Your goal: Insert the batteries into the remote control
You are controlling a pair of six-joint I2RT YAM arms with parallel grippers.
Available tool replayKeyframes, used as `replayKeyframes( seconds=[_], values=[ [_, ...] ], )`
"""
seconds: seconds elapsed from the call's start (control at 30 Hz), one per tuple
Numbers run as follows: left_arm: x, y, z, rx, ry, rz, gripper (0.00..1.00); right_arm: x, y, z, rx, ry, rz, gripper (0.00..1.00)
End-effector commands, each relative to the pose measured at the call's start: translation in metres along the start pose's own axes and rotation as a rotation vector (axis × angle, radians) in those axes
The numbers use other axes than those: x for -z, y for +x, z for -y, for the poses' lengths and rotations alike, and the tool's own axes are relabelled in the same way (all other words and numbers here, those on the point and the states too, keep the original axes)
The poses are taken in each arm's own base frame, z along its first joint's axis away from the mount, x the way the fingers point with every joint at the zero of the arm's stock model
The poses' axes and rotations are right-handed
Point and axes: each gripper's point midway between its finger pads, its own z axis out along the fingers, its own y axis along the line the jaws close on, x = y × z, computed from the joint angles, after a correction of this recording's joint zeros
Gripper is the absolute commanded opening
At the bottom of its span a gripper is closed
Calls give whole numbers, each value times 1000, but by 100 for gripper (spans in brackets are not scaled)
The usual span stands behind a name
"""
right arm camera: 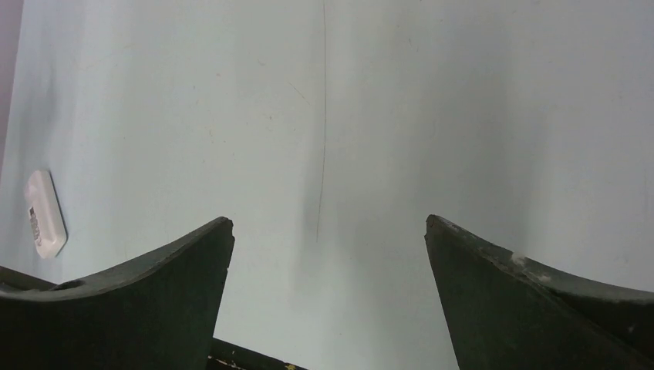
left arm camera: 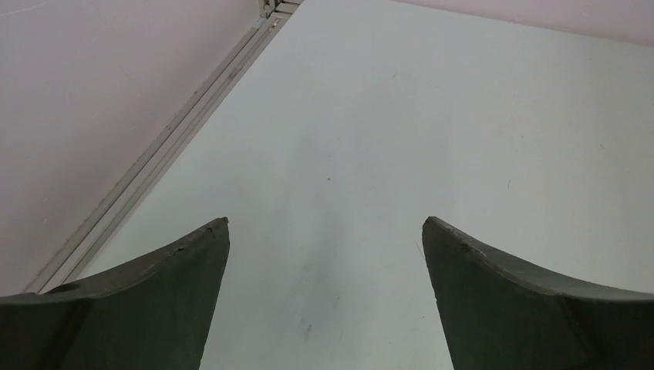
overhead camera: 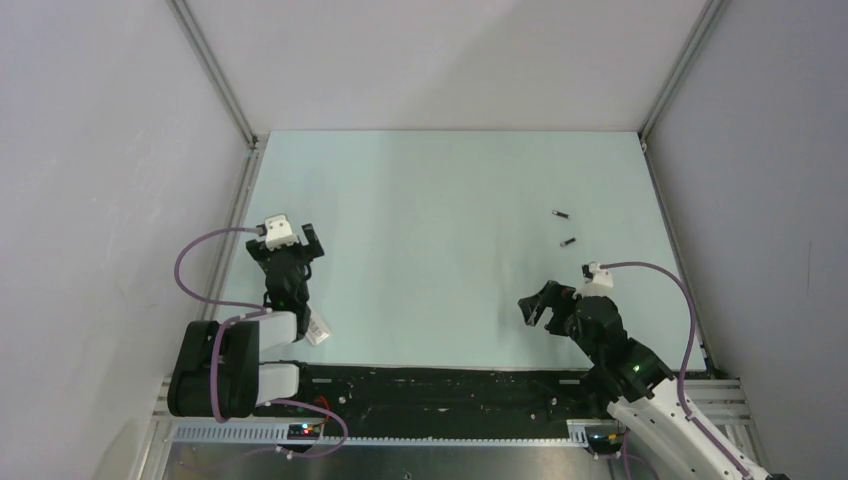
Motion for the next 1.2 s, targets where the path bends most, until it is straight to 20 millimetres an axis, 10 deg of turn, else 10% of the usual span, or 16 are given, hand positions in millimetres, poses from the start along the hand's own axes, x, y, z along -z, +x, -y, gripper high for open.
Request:
replayKeyframes(
  seconds=[0.0,0.7,1.17],
  values=[
    [-3,-16,-1,7,-9,57,99,-2,-10,-3,9,-7,45,99],
    [-1,-21,4,-5,19,70,98,0,-3,-2,-95,-10,-28,100],
    [43,-106,25,205,-67,-6,98,8,-30,-22,-68,-75,51,97]
  ],
)
